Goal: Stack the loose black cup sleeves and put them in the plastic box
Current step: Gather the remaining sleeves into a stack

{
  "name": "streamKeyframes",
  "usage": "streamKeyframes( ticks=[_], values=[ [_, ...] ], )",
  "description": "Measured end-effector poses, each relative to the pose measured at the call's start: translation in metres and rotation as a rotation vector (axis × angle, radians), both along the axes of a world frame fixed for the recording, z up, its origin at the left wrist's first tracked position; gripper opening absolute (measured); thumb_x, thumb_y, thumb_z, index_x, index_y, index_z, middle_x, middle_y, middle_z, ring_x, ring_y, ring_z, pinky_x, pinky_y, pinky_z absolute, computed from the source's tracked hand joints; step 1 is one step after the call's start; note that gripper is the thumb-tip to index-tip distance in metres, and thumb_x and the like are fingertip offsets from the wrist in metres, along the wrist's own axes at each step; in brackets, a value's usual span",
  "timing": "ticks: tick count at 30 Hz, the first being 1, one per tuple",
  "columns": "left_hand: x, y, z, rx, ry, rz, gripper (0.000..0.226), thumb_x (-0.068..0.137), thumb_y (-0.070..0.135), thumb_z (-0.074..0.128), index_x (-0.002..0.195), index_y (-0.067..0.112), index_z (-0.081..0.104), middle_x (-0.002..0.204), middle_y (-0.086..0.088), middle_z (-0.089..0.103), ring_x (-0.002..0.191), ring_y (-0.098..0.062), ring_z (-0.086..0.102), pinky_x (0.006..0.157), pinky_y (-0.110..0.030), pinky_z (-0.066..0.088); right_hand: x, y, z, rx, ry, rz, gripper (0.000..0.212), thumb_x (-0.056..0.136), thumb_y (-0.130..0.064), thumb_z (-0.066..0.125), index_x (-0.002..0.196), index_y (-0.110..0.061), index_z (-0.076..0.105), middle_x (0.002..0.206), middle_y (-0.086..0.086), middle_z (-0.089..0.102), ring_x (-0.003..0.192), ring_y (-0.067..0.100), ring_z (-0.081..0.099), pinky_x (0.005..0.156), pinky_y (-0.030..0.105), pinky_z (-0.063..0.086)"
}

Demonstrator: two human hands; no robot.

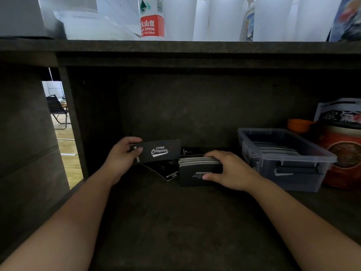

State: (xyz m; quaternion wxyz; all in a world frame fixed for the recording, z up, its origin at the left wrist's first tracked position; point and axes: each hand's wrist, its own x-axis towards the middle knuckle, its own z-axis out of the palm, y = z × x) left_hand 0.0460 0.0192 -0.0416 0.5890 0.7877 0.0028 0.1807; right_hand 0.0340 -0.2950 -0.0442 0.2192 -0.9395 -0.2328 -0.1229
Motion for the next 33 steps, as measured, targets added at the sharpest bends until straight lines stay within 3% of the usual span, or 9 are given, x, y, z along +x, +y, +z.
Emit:
streamKeyframes(
  ticks=[6, 10, 15, 18, 20, 23, 26, 29, 33],
  values=[
    [-0.013, -0.063, -0.007, -0.137, 0.207, -0.403, 0.031, 0.104, 0.024, 0.036, 0.108, 0.018, 0.066, 0.113, -0.007, 0.069, 0.110, -0.022, 0.064, 0.096, -0.034, 0.049, -0.005, 0.001, 0.002, 0.054, -0.004, -0.014, 0.095, 0.074, -0.047, 0.078, 0.148, -0.043, 0.018, 0.141, -0.006, 0.039, 0.130, 0.011, 0.037, 0.107, 0.032, 0.036],
    [-0.010, -0.086, -0.012, -0.123, 0.267, -0.543, 0.049, 0.103, 0.046, 0.025, 0.120, 0.021, 0.063, 0.129, -0.003, 0.062, 0.120, -0.015, 0.057, 0.110, -0.037, 0.038, -0.002, -0.001, 0.001, -0.028, 0.000, -0.031, 0.076, 0.076, -0.056, 0.072, 0.141, -0.041, 0.035, 0.137, -0.007, 0.040, 0.129, 0.013, 0.036, 0.106, 0.033, 0.037],
    [-0.014, -0.090, -0.014, -0.066, 0.254, -0.675, 0.063, 0.097, 0.061, 0.013, 0.143, 0.027, 0.039, 0.147, 0.002, 0.042, 0.137, -0.014, 0.038, 0.118, -0.037, 0.023, -0.002, 0.002, 0.002, -0.047, 0.002, -0.004, 0.053, 0.077, -0.056, 0.070, 0.122, -0.035, 0.052, 0.118, -0.013, 0.053, 0.113, 0.004, 0.044, 0.087, 0.023, 0.039],
    [-0.009, -0.076, -0.010, 0.180, 0.167, -0.519, 0.065, 0.093, 0.064, 0.014, 0.146, 0.031, 0.035, 0.144, 0.006, 0.046, 0.133, -0.011, 0.039, 0.114, -0.034, 0.024, -0.001, 0.002, 0.003, -0.010, 0.015, 0.014, 0.046, 0.076, -0.053, 0.073, 0.114, -0.035, 0.056, 0.111, -0.014, 0.059, 0.104, 0.001, 0.053, 0.084, 0.022, 0.046],
    [0.002, -0.051, -0.011, 0.668, 0.081, -0.212, 0.056, 0.097, 0.060, 0.022, 0.144, 0.034, 0.038, 0.148, 0.006, 0.043, 0.137, -0.017, 0.037, 0.112, -0.038, 0.027, -0.002, 0.001, 0.004, 0.000, 0.034, 0.011, 0.042, 0.074, -0.054, 0.074, 0.108, -0.036, 0.057, 0.106, -0.016, 0.061, 0.098, -0.001, 0.056, 0.082, 0.022, 0.048],
    [0.007, -0.020, -0.015, 1.149, 0.313, -0.093, 0.056, 0.097, 0.062, 0.023, 0.148, 0.041, 0.029, 0.158, 0.006, 0.026, 0.145, -0.026, 0.022, 0.113, -0.047, 0.021, -0.004, 0.002, 0.005, 0.010, 0.041, -0.001, 0.039, 0.074, -0.055, 0.075, 0.103, -0.036, 0.058, 0.098, -0.018, 0.062, 0.090, -0.006, 0.057, 0.072, 0.015, 0.045],
    [0.002, -0.014, -0.012, 1.226, 0.350, -0.057, 0.055, 0.094, 0.065, 0.031, 0.143, 0.041, 0.040, 0.150, 0.000, 0.038, 0.139, -0.026, 0.031, 0.110, -0.044, 0.026, -0.006, 0.002, 0.006, 0.008, 0.033, -0.006, 0.040, 0.073, -0.055, 0.075, 0.104, -0.035, 0.059, 0.098, -0.019, 0.061, 0.089, -0.007, 0.057, 0.070, 0.011, 0.041],
    [0.000, -0.007, -0.007, 1.025, 0.256, -0.070, 0.057, 0.084, 0.063, 0.058, 0.133, 0.034, 0.055, 0.131, 0.000, 0.055, 0.121, -0.018, 0.051, 0.104, -0.037, 0.041, -0.006, 0.002, 0.006, 0.023, 0.040, -0.026, 0.040, 0.071, -0.054, 0.077, 0.101, -0.036, 0.059, 0.103, -0.017, 0.055, 0.094, -0.002, 0.054, 0.071, 0.010, 0.038],
    [-0.001, -0.001, -0.014, 0.988, 0.317, -0.065, 0.078, 0.081, 0.069, 0.056, 0.148, 0.036, 0.031, 0.153, -0.005, 0.030, 0.140, -0.029, 0.023, 0.114, -0.045, 0.027, -0.006, 0.000, 0.007, 0.144, 0.096, -0.035, 0.044, 0.068, -0.043, 0.083, 0.107, -0.034, 0.065, 0.105, -0.019, 0.057, 0.094, -0.006, 0.056, 0.070, 0.008, 0.041]
  ],
)
